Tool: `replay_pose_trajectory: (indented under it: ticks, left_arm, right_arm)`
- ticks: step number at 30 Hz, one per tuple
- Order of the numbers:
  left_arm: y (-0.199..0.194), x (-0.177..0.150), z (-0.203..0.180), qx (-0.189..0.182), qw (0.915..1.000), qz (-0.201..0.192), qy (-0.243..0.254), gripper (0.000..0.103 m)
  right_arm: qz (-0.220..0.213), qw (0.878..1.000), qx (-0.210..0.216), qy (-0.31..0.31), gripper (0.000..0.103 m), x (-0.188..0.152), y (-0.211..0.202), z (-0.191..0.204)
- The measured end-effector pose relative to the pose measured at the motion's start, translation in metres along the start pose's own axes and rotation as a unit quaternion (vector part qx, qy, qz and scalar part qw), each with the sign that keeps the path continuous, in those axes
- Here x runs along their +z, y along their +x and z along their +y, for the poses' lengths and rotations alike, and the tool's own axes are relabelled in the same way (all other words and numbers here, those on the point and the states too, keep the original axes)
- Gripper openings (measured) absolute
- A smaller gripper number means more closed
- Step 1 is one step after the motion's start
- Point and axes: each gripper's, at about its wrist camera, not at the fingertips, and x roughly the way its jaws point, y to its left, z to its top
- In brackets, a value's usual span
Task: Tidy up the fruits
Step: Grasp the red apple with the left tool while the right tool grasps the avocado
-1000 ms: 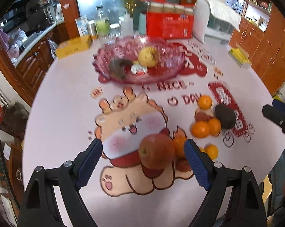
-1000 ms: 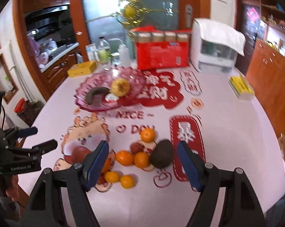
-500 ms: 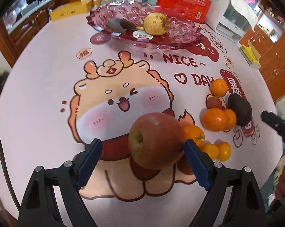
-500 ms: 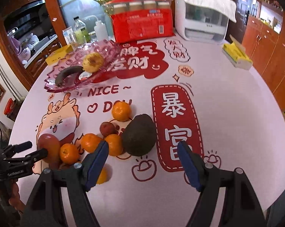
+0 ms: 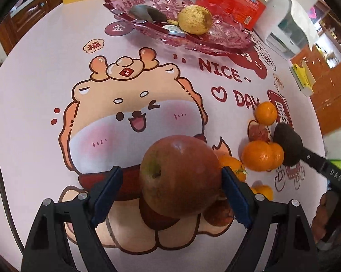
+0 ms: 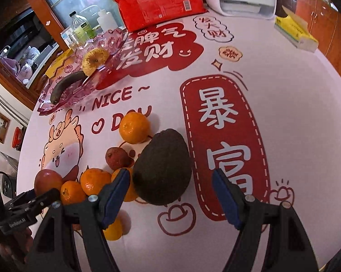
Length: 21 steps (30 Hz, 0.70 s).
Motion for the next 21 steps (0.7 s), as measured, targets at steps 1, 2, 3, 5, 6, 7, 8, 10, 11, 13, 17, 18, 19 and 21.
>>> replay_pose_trajectory:
  ticks: [1,2,3,5,6,7,8,10,11,13,17,18,19,21]
  left_arm:
    - [0.001,0.001,0.001,-0.004,1.0,0.0,-0.006,0.085]
    - [0.002,0.003,0.002,-0.009,0.9999,0.002,-0.012,0.083]
    - [0.003,0.004,0.003,-0.013,0.9998,0.002,-0.015,0.083]
    - [0.004,0.006,0.003,-0.02,0.9996,0.002,-0.018,0.08]
    - [0.005,0.007,0.003,-0.021,0.9996,0.001,-0.02,0.08]
    - [0.005,0.008,0.004,-0.024,0.9995,0.001,-0.021,0.078]
    - [0.006,0.009,0.004,-0.027,0.9994,0.001,-0.022,0.075]
    - [0.007,0.011,0.003,-0.036,0.999,0.002,-0.025,0.072]
    - [0.007,0.011,0.003,-0.038,0.9989,0.003,-0.026,0.071]
    - [0.008,0.012,0.002,-0.039,0.9989,0.005,-0.024,0.071]
    - [0.007,0.011,0.001,-0.035,0.9991,0.013,-0.018,0.072]
    - [0.006,0.01,0.001,-0.032,0.9992,0.016,-0.017,0.072]
    - [0.006,0.009,0.001,-0.029,0.9993,0.018,-0.015,0.073]
    - [0.005,0.008,0.0,-0.022,0.9994,0.024,-0.012,0.076]
  right_arm:
    - [0.002,1.0,0.004,0.0,0.074,0.001,0.002,0.0]
    - [0.004,1.0,0.008,0.001,0.074,0.002,0.004,0.0]
    - [0.005,1.0,0.008,0.0,0.073,0.002,0.004,0.0]
    - [0.012,1.0,0.01,-0.005,0.068,0.004,0.009,0.003]
    - [0.018,1.0,0.011,-0.007,0.064,0.004,0.012,0.004]
    - [0.02,1.0,0.013,-0.007,0.062,0.005,0.014,0.005]
    - [0.018,1.0,0.016,-0.005,0.059,0.006,0.014,0.005]
    - [0.016,1.0,0.014,-0.006,0.059,0.008,0.014,0.006]
    - [0.016,1.0,0.011,-0.01,0.059,0.008,0.014,0.008]
    - [0.016,1.0,0.009,-0.016,0.059,0.008,0.015,0.009]
    - [0.02,1.0,0.011,-0.012,0.059,0.008,0.015,0.007]
    - [0.021,1.0,0.011,-0.009,0.059,0.008,0.015,0.007]
    - [0.021,1.0,0.011,-0.007,0.059,0.007,0.015,0.007]
    - [0.022,1.0,0.012,-0.004,0.059,0.007,0.015,0.006]
